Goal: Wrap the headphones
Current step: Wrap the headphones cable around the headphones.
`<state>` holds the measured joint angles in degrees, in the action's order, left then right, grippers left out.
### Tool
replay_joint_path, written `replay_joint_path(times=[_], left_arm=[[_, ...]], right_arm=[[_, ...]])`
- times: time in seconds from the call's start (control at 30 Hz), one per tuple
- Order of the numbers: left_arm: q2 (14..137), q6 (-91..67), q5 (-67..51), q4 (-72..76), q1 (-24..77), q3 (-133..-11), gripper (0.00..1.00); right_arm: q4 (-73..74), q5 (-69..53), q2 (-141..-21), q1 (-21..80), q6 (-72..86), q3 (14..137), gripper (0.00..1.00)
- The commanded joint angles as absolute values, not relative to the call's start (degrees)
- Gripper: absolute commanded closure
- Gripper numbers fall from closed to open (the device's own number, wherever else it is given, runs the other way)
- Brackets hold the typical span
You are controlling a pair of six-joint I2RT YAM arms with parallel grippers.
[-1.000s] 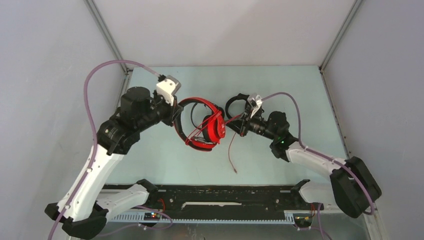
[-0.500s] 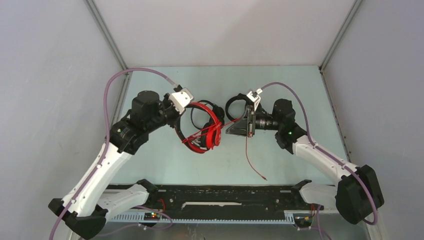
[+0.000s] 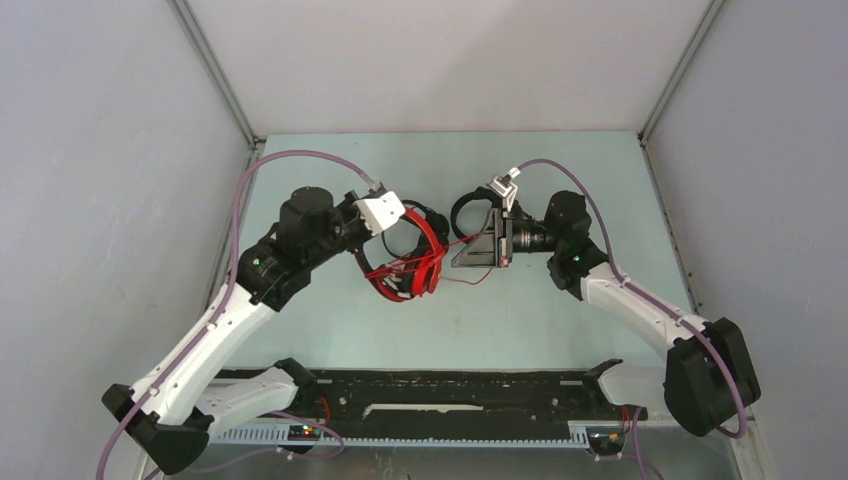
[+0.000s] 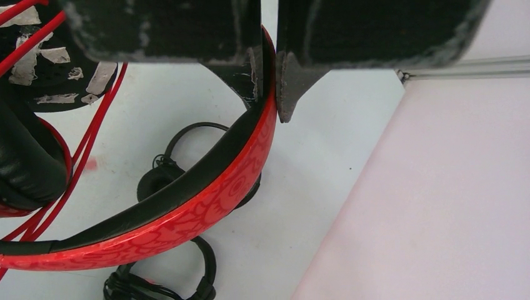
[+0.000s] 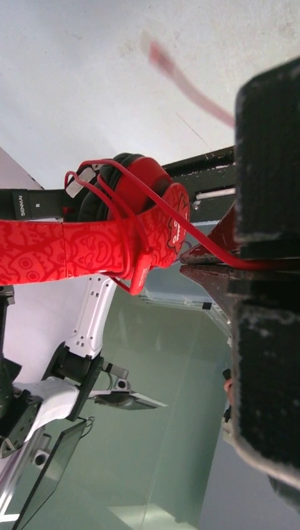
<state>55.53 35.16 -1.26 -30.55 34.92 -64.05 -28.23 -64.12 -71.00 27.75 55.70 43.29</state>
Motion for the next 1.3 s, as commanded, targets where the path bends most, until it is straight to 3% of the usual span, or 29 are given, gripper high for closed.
replay_joint_path(times=[0.0,0.3,0.53,1.27], left_arm=[[56.7,41.9,6.9,-31.9,35.3,-61.5,1.0],[56.3,39.6,13.6,-27.4,36.2,-60.1,1.0],[56.2,35.4,17.0,-27.0,36.4,-60.5,1.0],[63.0,-6.6,23.1,-30.9,37.0,-70.5,1.0]], right_arm=[[-36.1,-61.5,-70.3,26.4,60.8,46.6,1.0],[-57.1,-61.4,-76.9,27.3,77.0,46.7,1.0],[-59.1,-58.9,-79.0,31.0,77.0,48.1,0.98],[-23.7,-44.5,-76.6,41.8,50.8,58.1,0.88]])
